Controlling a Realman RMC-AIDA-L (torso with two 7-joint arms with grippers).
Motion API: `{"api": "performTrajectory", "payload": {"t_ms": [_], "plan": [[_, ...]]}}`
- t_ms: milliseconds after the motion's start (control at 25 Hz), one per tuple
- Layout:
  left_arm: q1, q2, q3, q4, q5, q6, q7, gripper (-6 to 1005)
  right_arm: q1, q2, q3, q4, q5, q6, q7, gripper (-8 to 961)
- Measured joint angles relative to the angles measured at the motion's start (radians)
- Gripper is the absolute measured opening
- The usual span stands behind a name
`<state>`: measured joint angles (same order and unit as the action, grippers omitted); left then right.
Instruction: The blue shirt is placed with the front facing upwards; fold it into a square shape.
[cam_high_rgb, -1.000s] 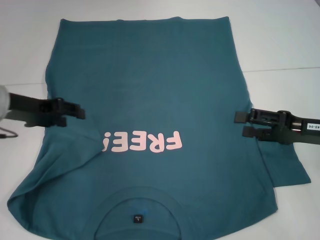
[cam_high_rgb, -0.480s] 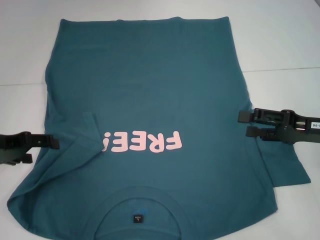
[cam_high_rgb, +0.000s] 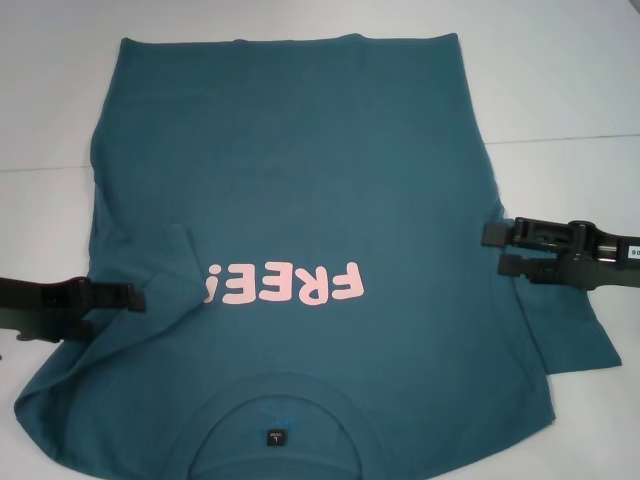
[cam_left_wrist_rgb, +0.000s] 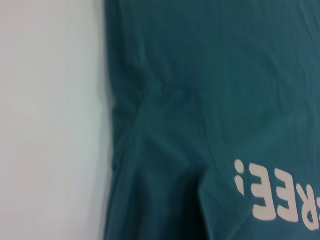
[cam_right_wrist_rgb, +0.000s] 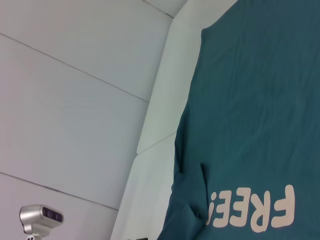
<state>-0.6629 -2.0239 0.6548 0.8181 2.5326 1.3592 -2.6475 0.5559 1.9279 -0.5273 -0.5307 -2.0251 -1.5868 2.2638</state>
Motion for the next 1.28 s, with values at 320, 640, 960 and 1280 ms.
{"api": "performTrajectory", "payload": {"t_ms": [320, 640, 960, 1280], "plan": [[-0.005, -0.004, 0.008, -0.001, -0.035, 0.147, 0.036, 949, 0.000, -0.002, 0.005, 0.000, 0.000, 0.000, 0.005, 944], [0.026, 0.018, -0.067, 0.067, -0.104, 0.338, 0.083, 949, 0.000, -0.008, 0.006, 0.000, 0.000, 0.000, 0.007, 945], [0.048, 0.029, -0.144, 0.051, -0.108, 0.345, 0.125, 949, -0.003, -0.012, 0.000, -0.003, -0.005, 0.000, 0.007, 944], [0.119, 0.002, -0.170, 0.052, -0.147, 0.491, 0.451, 949, 0.004, -0.097, -0.005, -0.051, -0.073, -0.089, -0.017, 944]]}}
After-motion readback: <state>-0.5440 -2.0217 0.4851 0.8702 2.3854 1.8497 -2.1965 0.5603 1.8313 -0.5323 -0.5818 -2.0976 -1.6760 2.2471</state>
